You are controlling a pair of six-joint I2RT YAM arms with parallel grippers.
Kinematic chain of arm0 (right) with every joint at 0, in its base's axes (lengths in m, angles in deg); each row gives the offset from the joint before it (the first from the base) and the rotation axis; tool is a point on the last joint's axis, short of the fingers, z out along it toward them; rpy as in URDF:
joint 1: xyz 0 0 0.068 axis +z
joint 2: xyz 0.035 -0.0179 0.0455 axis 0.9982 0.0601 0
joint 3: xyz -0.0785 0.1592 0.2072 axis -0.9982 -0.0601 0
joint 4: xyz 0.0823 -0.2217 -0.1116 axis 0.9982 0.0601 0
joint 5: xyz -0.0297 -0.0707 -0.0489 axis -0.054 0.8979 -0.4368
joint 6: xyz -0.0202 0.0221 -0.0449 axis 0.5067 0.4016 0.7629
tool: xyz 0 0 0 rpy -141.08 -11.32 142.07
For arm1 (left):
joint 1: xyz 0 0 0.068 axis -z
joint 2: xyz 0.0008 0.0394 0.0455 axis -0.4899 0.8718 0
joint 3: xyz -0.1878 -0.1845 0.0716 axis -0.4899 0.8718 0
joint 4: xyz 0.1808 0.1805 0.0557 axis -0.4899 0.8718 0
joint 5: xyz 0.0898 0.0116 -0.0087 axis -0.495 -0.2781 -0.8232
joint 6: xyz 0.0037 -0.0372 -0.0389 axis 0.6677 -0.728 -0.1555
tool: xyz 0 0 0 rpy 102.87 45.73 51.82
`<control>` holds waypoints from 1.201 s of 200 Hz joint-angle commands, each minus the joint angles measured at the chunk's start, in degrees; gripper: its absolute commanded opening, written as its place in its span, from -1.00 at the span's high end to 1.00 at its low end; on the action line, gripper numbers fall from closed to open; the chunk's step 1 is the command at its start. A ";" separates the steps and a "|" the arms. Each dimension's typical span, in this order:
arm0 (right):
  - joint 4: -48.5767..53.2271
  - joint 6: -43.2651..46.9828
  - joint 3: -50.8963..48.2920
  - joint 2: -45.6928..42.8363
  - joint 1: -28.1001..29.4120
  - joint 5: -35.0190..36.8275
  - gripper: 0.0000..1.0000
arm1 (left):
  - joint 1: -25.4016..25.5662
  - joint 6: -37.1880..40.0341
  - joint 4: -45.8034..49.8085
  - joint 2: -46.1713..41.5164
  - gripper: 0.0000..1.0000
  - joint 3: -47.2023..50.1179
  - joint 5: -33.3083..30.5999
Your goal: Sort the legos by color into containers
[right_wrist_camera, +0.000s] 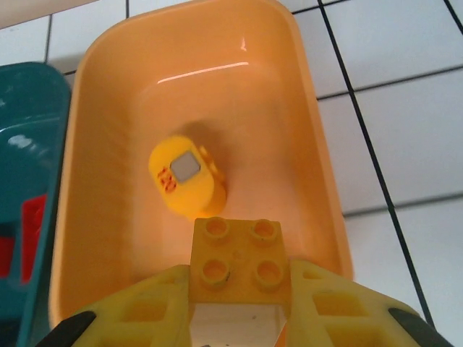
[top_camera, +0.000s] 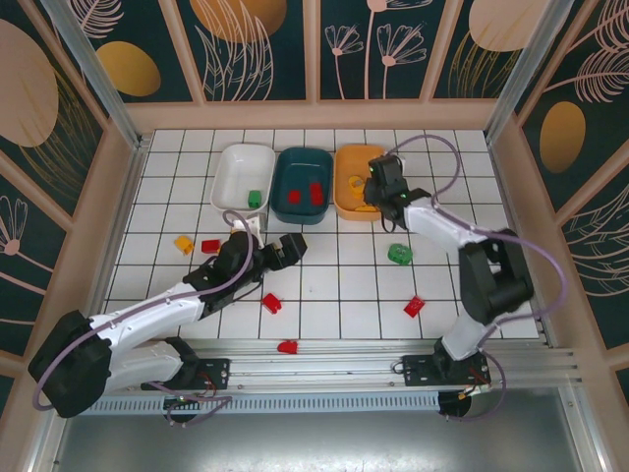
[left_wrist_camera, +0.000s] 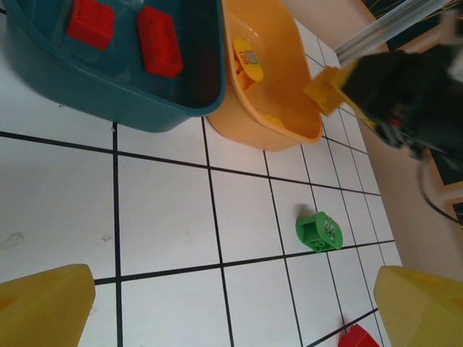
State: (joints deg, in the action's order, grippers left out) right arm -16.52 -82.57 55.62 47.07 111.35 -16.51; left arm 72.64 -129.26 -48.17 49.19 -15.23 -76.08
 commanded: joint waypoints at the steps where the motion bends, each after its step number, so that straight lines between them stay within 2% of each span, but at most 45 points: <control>1: -1.18 3.36 5.69 6.12 -0.77 0.12 0.39 | -0.40 -0.39 1.06 -0.72 -0.98 0.50 1.41; 33: 0.96 5.31 12.12 12.17 -0.86 -0.71 0.31 | -0.43 -0.49 -1.96 0.92 -0.98 1.45 3.90; 55: 2.10 6.17 14.64 13.88 -0.76 -0.72 -0.06 | -0.39 -0.34 -4.51 3.14 -0.98 1.07 6.73; 71: 2.20 6.52 14.92 13.39 -0.59 -0.25 -0.22 | -0.34 -0.57 -6.32 4.87 -0.98 0.88 9.04; 103: 1.61 7.07 12.48 10.47 -0.03 1.58 -0.39 | 0.58 -0.68 -9.07 5.74 -0.98 1.52 9.58; 122: 2.35 6.97 11.42 8.83 0.18 1.75 -0.42 | 1.12 -0.79 -9.79 5.65 -0.98 2.30 9.27; 174: 1.57 3.24 -0.14 -4.15 0.52 3.84 -0.38 | 2.16 -0.38 -10.85 6.09 -0.98 2.88 9.37; 199: 1.89 0.38 -8.65 -11.99 0.48 4.54 -0.39 | 2.69 0.03 -10.91 5.42 -0.98 3.68 8.64; 240: 1.86 -2.14 -22.97 -21.50 0.29 1.29 -0.65 | 2.74 1.72 -5.56 1.71 -0.98 4.04 4.33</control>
State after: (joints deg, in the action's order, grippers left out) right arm -15.07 -81.96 39.01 28.38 111.68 -14.22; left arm 75.11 -129.46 -56.39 53.72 -11.49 -68.43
